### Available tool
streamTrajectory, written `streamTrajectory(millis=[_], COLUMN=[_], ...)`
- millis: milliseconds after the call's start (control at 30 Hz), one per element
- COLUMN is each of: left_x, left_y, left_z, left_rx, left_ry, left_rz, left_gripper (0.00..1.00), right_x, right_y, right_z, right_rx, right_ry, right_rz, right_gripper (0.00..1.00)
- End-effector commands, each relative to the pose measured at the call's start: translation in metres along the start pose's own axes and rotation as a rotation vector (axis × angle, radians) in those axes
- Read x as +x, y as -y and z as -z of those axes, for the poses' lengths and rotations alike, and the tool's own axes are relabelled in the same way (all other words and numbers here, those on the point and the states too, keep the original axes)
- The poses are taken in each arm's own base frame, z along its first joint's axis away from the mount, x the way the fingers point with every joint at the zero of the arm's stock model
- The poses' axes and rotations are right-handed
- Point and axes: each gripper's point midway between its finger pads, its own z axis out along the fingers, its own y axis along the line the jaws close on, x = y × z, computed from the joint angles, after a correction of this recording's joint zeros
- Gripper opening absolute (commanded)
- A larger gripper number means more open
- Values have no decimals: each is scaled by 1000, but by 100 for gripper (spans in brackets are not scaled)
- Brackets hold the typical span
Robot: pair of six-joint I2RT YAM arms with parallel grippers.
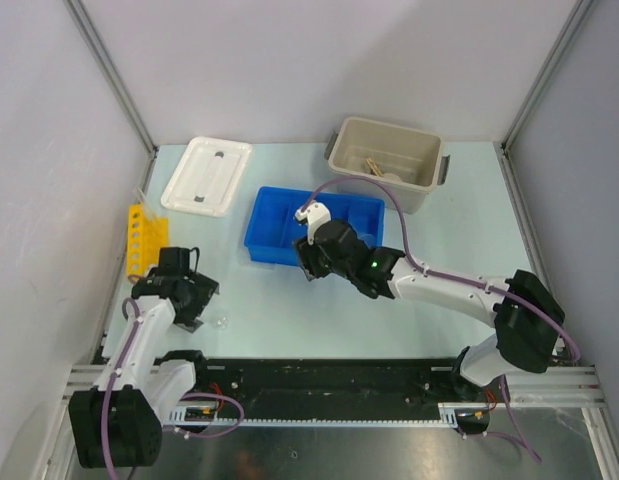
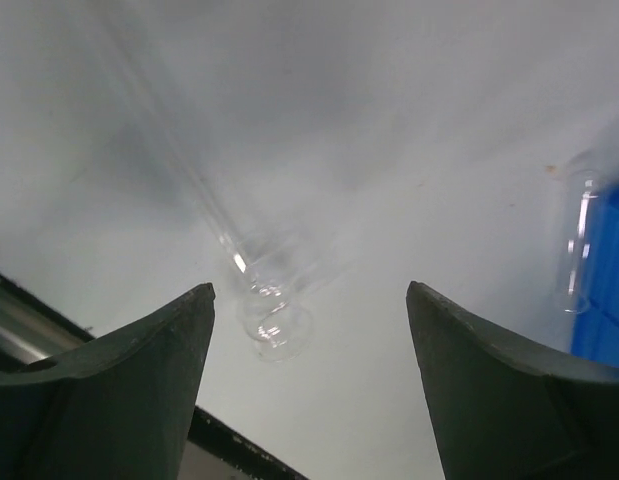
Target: Organize the chemistry lab equipment
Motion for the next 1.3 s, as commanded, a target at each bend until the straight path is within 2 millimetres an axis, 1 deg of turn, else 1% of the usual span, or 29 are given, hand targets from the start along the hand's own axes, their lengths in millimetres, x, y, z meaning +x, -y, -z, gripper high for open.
streamTrajectory(millis=[0, 167, 367, 500, 633, 800, 933, 1133, 1267], left_x=[13, 24, 32, 32, 38, 40, 41, 43, 44], left_y=[-12, -21, -24, -27, -29, -32, -33, -33, -30], left_z=[-5, -11, -14, -15, -17, -18, -19, -21, -20], left_rx=[-64, -101, -116, -129, -140, -145, -155, -170, -164], left_ry=[-57, -101, -137, -134, -159, -157, -161, -174, -173], left_rz=[93, 103, 125, 130, 138, 141, 147, 137, 131], left_gripper=[81, 78, 73, 71, 69, 66, 65, 64, 61], right_x=[-28, -30, -28, -26, -26, -25, -27, -29, -28], right_y=[0, 0, 3, 3, 5, 9, 11, 12, 12], right_z=[14, 17, 20, 20, 22, 23, 25, 26, 26], right_rx=[18, 15, 26, 32, 44, 62, 72, 75, 77], right_ry=[115, 137, 141, 139, 140, 139, 147, 156, 152], right_rz=[-9, -19, -20, -20, -16, -6, -5, -4, -2], right_gripper=[54, 54, 54, 54, 54, 54, 54, 55, 55])
